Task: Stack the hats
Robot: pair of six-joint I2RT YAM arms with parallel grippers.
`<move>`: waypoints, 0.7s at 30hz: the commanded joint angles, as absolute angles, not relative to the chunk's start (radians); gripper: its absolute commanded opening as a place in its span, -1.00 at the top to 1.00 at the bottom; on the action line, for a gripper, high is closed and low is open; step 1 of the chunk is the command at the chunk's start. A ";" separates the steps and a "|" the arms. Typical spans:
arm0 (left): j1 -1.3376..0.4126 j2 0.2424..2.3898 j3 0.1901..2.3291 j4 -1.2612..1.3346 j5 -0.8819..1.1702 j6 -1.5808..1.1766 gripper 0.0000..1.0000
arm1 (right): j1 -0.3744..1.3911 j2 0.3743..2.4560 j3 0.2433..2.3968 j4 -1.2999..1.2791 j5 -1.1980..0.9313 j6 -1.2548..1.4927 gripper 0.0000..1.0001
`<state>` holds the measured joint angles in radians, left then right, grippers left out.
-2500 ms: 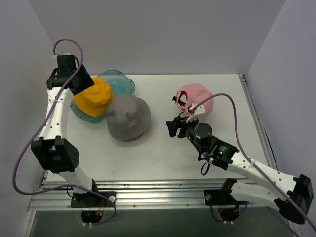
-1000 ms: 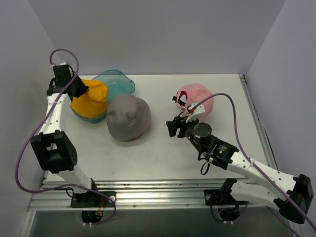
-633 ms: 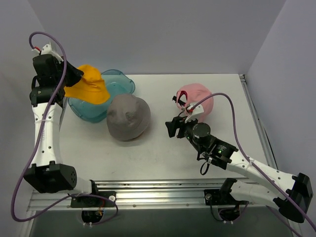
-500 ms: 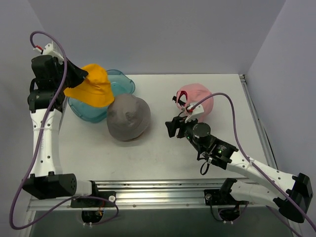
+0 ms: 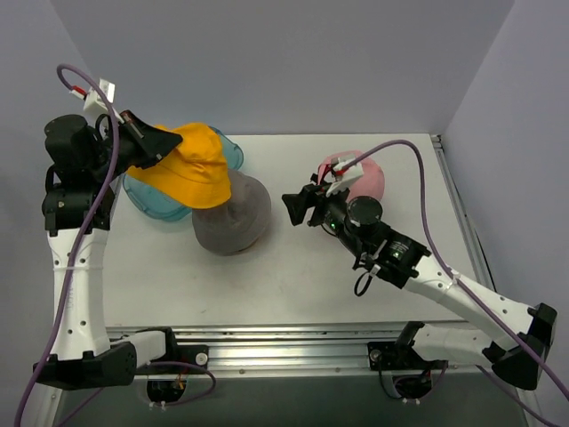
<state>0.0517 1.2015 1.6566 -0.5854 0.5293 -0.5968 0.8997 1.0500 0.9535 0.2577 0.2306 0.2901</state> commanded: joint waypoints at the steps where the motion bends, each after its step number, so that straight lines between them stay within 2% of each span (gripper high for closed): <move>1: 0.026 1.224 1.635 -0.454 0.692 -0.635 0.95 | 0.910 1.168 1.072 0.317 0.183 0.265 -0.31; 5: -0.029 1.242 1.658 -0.497 0.727 -0.578 0.95 | 0.908 1.287 1.253 0.327 0.189 0.287 -0.30; 8: -0.049 1.244 1.654 -0.534 0.753 -0.539 0.95 | 0.910 1.350 1.317 0.331 0.282 0.322 -0.27; 16: -0.054 1.178 1.519 -0.511 0.773 -0.485 0.95 | 0.888 1.448 1.336 0.438 0.230 0.425 -0.27; 21: -0.054 1.152 1.434 -0.480 0.775 -0.482 0.95 | 0.879 1.483 1.322 0.498 0.203 0.454 -0.16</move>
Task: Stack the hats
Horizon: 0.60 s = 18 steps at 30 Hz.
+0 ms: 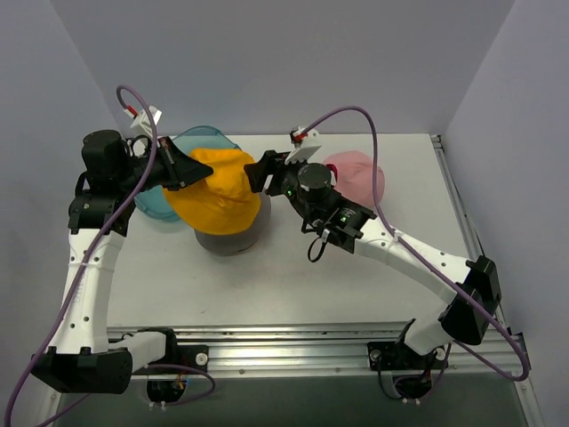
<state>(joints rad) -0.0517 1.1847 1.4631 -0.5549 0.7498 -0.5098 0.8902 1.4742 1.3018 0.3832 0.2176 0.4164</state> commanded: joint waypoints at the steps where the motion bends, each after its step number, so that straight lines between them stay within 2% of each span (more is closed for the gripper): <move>1: -0.055 1.144 1.424 -0.476 0.775 -0.477 0.95 | 0.874 1.491 1.316 0.515 0.187 0.457 -0.14; 9: -0.054 1.109 1.388 -0.503 0.727 -0.450 0.95 | 0.862 1.532 1.304 0.532 0.117 0.503 -0.10; 18: -0.054 1.078 1.304 -0.515 0.611 -0.454 0.95 | 0.871 1.534 1.233 0.548 0.146 0.509 -0.10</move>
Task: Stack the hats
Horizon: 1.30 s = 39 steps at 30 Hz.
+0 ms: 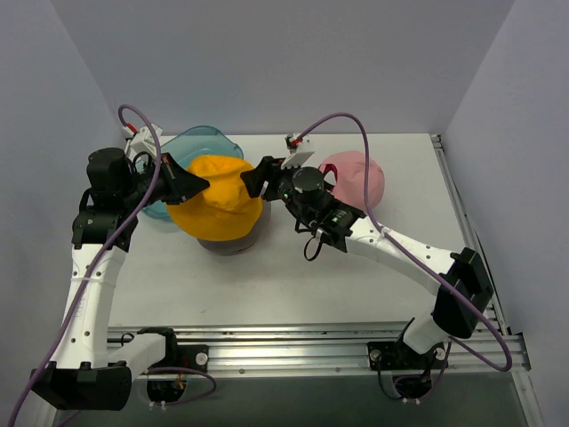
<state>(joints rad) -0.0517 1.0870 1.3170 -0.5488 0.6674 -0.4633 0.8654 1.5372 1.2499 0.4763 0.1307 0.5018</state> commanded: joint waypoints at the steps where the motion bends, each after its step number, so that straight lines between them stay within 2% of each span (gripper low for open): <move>1: -0.054 1.078 1.290 -0.511 0.601 -0.457 0.95 | 0.871 1.537 1.229 0.549 0.146 0.511 -0.10; 8: -0.054 1.023 1.201 -0.486 0.510 -0.495 0.95 | 0.871 1.578 1.241 0.557 0.140 0.511 0.11; 12: -0.052 0.993 1.126 -0.456 0.451 -0.552 0.95 | 0.871 1.598 1.258 0.563 0.141 0.509 0.48; 16: -0.052 0.989 1.054 -0.362 0.451 -0.607 0.95 | 0.873 1.627 1.313 0.520 0.150 0.492 0.67; 18: -0.052 1.012 1.034 -0.341 0.457 -0.626 0.95 | 0.873 1.631 1.324 0.505 0.163 0.482 0.92; 19: -0.052 1.019 1.031 -0.322 0.459 -0.630 0.95 | 0.874 1.631 1.331 0.502 0.173 0.473 0.98; 24: -0.052 1.020 1.034 -0.321 0.416 -0.627 0.94 | 0.879 1.625 1.379 0.462 0.202 0.433 1.00; 27: -0.049 0.991 1.034 -0.333 0.353 -0.640 0.77 | 0.881 1.631 1.417 0.431 0.207 0.420 1.00; 30: -0.041 0.974 1.020 -0.316 0.328 -0.672 0.25 | 0.881 1.647 1.427 0.417 0.195 0.419 1.00; 31: -0.035 0.973 1.017 -0.311 0.328 -0.679 0.00 | 0.881 1.655 1.427 0.413 0.189 0.419 1.00; 35: 0.032 0.977 1.026 -0.305 0.360 -0.719 -0.20 | 0.881 1.666 1.419 0.403 0.183 0.425 0.99; 39: 0.130 0.963 0.962 -0.256 0.425 -0.787 -0.24 | 0.881 1.678 1.420 0.400 0.176 0.440 0.96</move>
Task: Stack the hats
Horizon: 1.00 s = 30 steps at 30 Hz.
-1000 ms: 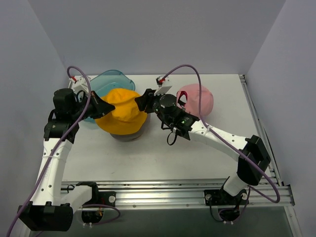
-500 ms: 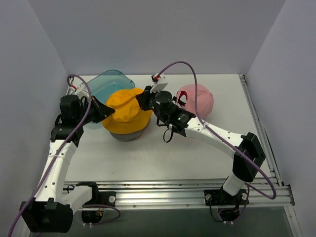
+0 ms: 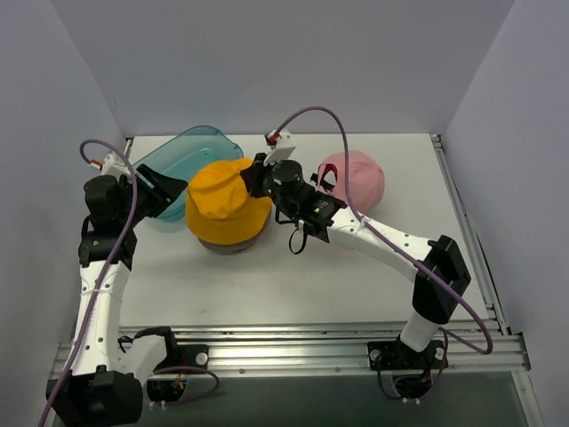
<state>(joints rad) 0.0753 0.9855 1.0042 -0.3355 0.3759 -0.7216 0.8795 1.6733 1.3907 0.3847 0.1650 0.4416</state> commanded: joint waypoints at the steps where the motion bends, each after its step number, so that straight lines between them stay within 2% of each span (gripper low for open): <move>1: 0.139 0.951 0.941 -0.215 0.434 -0.802 -0.27 | 0.881 1.683 1.420 0.400 0.169 0.443 0.96; 9: 0.227 0.942 0.715 -0.036 0.504 -0.902 -0.38 | 0.881 1.669 1.385 0.419 0.158 0.453 0.93; 10: 0.251 0.945 0.669 0.039 0.541 -0.913 -0.38 | 0.881 1.666 1.384 0.417 0.158 0.453 0.89; 11: 0.261 0.953 0.655 0.060 0.557 -0.923 -0.38 | 0.881 1.666 1.384 0.414 0.150 0.446 0.73; 15: 0.281 0.963 0.611 0.101 0.574 -0.913 -0.39 | 0.870 1.658 1.393 0.403 0.088 0.431 0.46; 17: 0.284 0.947 0.545 0.208 0.595 -0.937 -0.45 | 0.859 1.657 1.414 0.365 0.063 0.431 0.32; 20: 0.284 0.913 0.445 0.382 0.595 -0.983 -0.55 | 0.815 1.646 1.445 0.322 -0.021 0.425 0.18; 26: 0.285 0.982 0.426 0.462 0.626 -0.966 -0.57 | 0.660 1.618 1.439 0.316 -0.253 0.437 0.00; 30: 0.285 1.049 0.359 0.679 0.666 -1.022 -0.58 | 0.637 1.710 1.560 0.184 -0.366 0.341 -0.07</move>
<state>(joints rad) 0.2779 1.0145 0.3969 0.4435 0.6151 -0.9852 0.6289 1.6901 1.4574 0.2420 -0.2131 0.4068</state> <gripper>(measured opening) 0.790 0.531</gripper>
